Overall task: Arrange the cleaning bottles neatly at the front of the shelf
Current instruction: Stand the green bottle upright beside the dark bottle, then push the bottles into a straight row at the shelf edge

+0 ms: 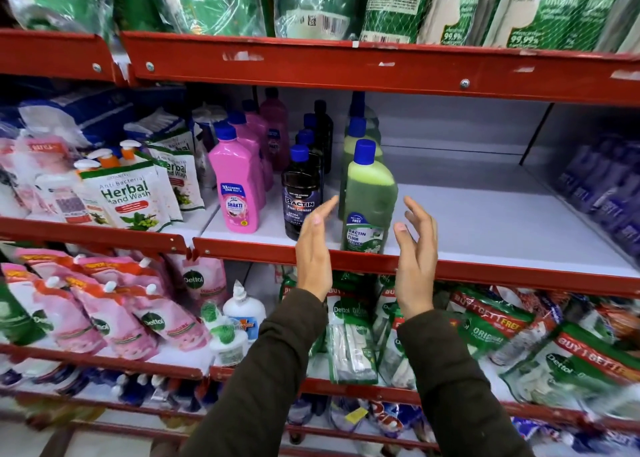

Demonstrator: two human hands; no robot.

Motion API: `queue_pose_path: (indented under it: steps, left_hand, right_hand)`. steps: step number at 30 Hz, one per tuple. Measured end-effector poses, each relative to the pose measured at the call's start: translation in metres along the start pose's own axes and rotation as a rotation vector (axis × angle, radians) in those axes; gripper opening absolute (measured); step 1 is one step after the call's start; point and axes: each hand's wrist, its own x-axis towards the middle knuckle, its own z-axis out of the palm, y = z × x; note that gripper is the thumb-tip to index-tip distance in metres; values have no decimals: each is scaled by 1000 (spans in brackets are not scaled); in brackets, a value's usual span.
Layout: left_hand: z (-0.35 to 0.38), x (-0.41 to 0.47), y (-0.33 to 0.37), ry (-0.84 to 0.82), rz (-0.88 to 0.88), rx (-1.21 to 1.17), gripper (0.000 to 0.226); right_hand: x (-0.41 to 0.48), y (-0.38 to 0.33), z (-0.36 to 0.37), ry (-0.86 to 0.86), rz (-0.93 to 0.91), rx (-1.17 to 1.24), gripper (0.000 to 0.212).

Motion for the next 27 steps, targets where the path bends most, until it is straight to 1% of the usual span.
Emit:
queue_pose_path:
  steps: [1,2,3,4,5,7,9,10,11,13,15,17,19,22,25,27]
  left_hand:
    - [-6,1,-2,62,52,-6,51]
    - [-13,4,-2,121,86,-10,50]
    - [-20,9,-2,164,100,-14,49]
    - [-26,15,0,194,94,-13,49]
    - [-33,22,0,202,77,-11,51]
    - [-45,40,-1,183,9,-7,57]
    - [-55,57,-2,104,-79,-24,63]
    - [-60,63,-2,50,-117,-31,63]
    - [-63,67,0,-6,-141,-38,59]
    - [-69,66,3,-65,-160,-48,48]
    - [-73,61,5,-71,-159,-54,46]
    - [-79,55,3,-58,-134,-44,45]
    - [-82,47,-1,-40,-105,-46,45]
    - [-85,38,-7,-20,-83,-39,42]
    - [-89,38,-7,-55,-70,-8,39]
    - [-94,36,-5,-76,-38,35,44]
  right_hand:
    - [-6,-3,5,17,-72,-9,39]
    - [-12,-7,13,-9,-126,-25,38]
    - [-15,-8,24,-76,-147,-42,38]
    - [-18,-8,35,-171,-123,-53,41]
    - [-19,-7,49,-266,-60,-41,46]
    - [-15,-1,79,-368,100,12,60]
    - [-5,5,105,-355,224,17,66]
    - [2,9,115,-340,263,44,64]
    - [7,11,121,-332,299,85,59]
    - [14,16,127,-322,324,162,54]
    - [11,16,124,-311,315,144,59]
    - [4,17,120,-304,296,94,72]
    - [-3,17,117,-282,285,71,79]
    - [-10,20,115,-262,238,72,78]
    - [-14,21,116,-257,224,54,76]
    - [-22,16,118,-181,155,42,65]
